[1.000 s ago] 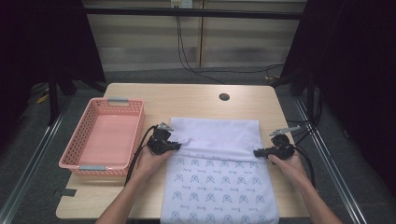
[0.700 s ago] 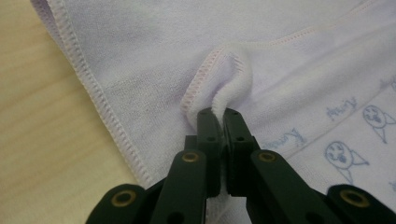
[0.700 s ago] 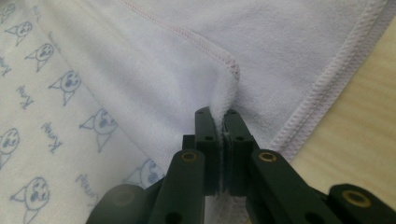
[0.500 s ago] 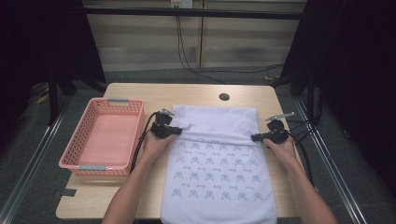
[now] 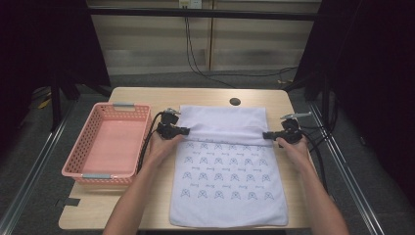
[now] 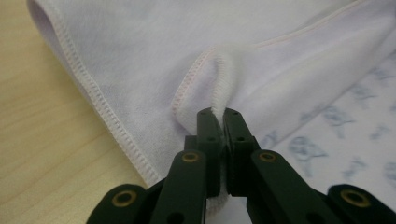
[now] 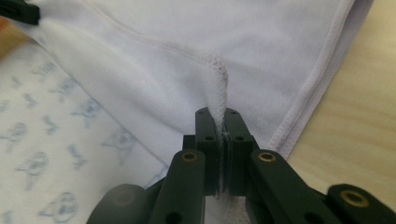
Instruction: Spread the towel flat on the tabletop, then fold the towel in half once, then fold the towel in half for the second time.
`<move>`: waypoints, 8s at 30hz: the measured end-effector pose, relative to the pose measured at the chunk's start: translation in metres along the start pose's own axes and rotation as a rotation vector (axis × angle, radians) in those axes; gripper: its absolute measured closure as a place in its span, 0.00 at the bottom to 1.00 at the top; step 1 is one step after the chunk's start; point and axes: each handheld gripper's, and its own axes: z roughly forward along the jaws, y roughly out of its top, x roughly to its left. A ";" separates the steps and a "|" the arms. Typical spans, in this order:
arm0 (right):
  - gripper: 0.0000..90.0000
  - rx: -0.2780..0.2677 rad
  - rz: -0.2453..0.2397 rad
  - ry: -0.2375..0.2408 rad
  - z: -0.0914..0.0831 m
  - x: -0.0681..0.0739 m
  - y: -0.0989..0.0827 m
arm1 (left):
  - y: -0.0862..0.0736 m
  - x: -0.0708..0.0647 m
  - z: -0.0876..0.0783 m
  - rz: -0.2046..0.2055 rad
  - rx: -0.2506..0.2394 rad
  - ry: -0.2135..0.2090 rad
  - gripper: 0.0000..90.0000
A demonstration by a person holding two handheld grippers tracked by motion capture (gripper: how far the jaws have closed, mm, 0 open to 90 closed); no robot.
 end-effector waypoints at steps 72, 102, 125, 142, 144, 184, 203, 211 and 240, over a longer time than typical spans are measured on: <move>1.00 0.146 -0.216 0.298 -0.085 0.118 -0.113 | -0.117 -0.110 -0.097 0.253 0.111 -0.323 0.95; 0.94 0.103 -0.236 0.338 -0.126 0.139 -0.131 | -0.154 -0.132 -0.144 0.279 0.087 -0.391 0.94; 0.61 0.054 -0.212 0.195 -0.082 0.117 -0.094 | -0.097 -0.095 -0.082 0.157 0.101 -0.229 0.65; 0.81 0.106 -0.261 0.051 -0.034 0.100 -0.080 | -0.104 -0.087 -0.060 0.211 0.120 -0.109 0.92; 0.90 0.115 -0.259 0.070 -0.037 0.102 -0.083 | -0.108 -0.092 -0.063 0.227 0.118 -0.108 0.94; 0.68 -0.018 -0.217 0.026 -0.082 0.081 -0.051 | -0.075 -0.096 -0.070 0.194 0.084 -0.171 0.69; 0.59 0.087 -0.164 -0.022 -0.027 0.031 -0.039 | -0.054 -0.066 -0.056 0.129 0.042 -0.064 0.59; 0.83 0.095 -0.154 -0.025 -0.033 0.026 -0.053 | -0.057 -0.053 -0.047 0.078 0.080 -0.029 0.48; 0.95 -0.004 -0.092 0.057 -0.058 0.022 -0.048 | -0.058 -0.041 -0.047 0.035 0.025 -0.149 0.93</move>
